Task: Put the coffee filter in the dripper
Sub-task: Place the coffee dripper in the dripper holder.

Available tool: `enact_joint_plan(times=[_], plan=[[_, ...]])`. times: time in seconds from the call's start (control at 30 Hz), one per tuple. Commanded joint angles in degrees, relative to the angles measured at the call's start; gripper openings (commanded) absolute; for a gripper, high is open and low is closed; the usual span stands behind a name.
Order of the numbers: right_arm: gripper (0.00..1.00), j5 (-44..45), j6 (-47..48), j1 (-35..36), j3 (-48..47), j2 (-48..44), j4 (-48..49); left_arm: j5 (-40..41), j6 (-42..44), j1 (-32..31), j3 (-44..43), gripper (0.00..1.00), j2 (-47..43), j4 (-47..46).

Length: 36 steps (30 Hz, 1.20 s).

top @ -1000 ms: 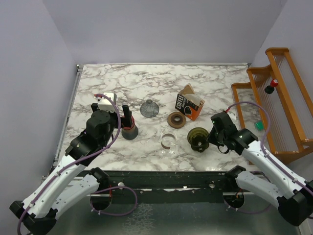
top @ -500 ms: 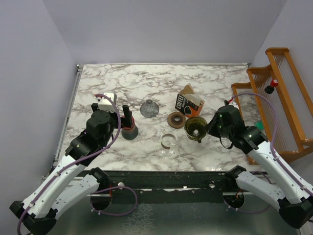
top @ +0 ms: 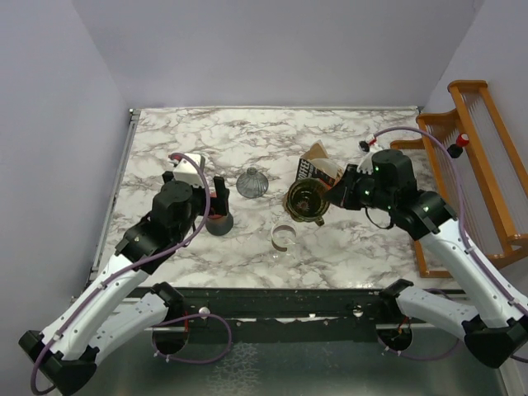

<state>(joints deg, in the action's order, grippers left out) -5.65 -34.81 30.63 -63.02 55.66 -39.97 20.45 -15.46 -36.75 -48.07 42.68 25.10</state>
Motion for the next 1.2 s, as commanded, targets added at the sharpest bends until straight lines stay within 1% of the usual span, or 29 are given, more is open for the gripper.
enact_joint_plan(times=[0.0, 0.23, 0.43, 0.7, 1.07, 1.17], plan=[[0.01, -13.17, 3.6, -0.2, -2.56, 2.39, 1.81, -3.75, -0.63, 0.29, -3.72, 0.99, -0.78, 0.78], [0.01, -20.2, 4.27, -0.18, -2.52, 5.15, 1.53, -9.29, -0.38, 0.29, -6.64, 0.99, -0.08, 3.81], [0.0, -20.88, 6.1, 0.57, -4.09, 8.83, -2.89, -10.83, -1.21, 0.28, -5.37, 0.99, 1.14, 3.78], [0.01, -18.39, 6.04, 4.59, -5.43, 11.81, -4.65, -10.17, -0.1, 0.29, 0.46, 0.99, 0.78, -0.86], [0.01, -16.59, 5.08, 6.49, -4.27, 13.38, -3.27, -6.76, 0.53, 0.29, 1.92, 0.99, -1.37, -1.11], [0.0, -14.83, 4.84, 6.84, -4.38, 13.51, -3.25, -6.49, 0.52, 0.29, 2.1, 0.99, -1.79, -1.11]])
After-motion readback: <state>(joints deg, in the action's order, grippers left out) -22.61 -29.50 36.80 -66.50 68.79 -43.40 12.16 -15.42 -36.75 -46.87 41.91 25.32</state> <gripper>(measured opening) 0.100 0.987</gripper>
